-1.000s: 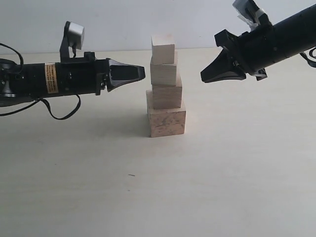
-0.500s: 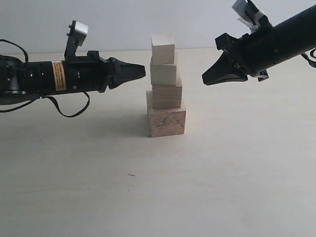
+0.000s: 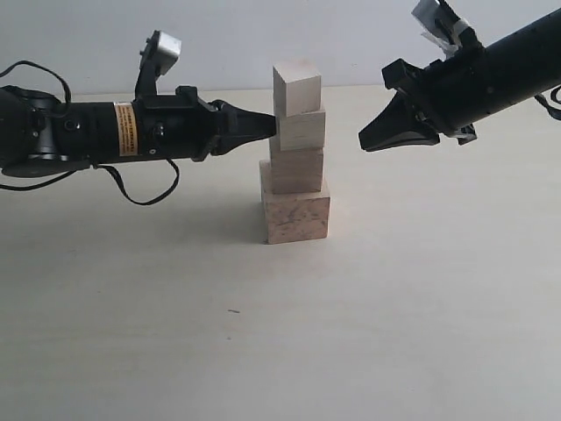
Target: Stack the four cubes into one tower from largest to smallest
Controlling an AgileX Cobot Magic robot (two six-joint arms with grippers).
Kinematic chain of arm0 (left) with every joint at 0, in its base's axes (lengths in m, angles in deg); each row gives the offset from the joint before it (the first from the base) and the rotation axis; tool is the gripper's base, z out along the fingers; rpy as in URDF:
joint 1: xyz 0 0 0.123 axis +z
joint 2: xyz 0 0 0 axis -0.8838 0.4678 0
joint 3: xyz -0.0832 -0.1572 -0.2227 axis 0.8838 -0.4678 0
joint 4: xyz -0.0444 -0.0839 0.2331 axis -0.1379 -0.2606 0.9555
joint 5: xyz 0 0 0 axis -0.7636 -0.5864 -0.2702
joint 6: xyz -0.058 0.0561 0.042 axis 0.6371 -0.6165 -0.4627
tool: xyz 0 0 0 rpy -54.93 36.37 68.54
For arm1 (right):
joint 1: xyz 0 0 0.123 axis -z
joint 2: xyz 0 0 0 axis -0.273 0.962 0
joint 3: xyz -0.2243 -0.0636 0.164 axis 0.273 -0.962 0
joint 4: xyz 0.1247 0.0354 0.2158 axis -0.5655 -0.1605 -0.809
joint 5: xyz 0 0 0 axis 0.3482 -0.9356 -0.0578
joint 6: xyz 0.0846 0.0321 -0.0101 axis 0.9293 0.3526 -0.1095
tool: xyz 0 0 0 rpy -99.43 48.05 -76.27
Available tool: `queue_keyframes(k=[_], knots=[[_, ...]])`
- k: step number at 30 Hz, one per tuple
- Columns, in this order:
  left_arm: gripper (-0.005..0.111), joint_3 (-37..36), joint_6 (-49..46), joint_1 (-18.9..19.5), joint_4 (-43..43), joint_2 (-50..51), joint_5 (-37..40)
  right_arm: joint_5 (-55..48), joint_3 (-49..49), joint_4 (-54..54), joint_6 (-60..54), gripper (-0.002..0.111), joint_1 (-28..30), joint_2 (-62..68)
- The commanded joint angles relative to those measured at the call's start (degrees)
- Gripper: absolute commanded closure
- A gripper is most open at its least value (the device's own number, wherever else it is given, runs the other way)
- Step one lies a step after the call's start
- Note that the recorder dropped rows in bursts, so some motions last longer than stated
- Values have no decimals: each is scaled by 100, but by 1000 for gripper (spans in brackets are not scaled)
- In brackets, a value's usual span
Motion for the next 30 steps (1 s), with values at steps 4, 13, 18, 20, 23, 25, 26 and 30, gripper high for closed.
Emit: queue_keyframes(k=[4, 13, 18, 20, 23, 25, 26, 30], knots=[[107, 21, -32, -31, -11, -11, 172, -12, 35, -555, -54, 108, 21, -39], [107, 21, -32, -31, -285, -11, 361, 370, 35, -1359, -421, 108, -386, -15], [107, 21, -32, -31, -269, -11, 361, 740, 35, -1094, -189, 108, -580, -28], [107, 21, -32, -31, -261, -11, 361, 575, 35, -891, -177, 108, -580, -28], [107, 21, -21, -31, -161, -11, 339, 648, 35, -820, -162, 108, -580, -28], [107, 21, -8, -31, -161, -11, 339, 747, 35, -820, -162, 108, -580, -28], [107, 21, -8, -31, -161, -11, 339, 773, 35, -820, -162, 108, -580, -28], [107, 21, -8, -50, -153, -11, 339, 888, 35, -946, -215, 108, -580, -28]])
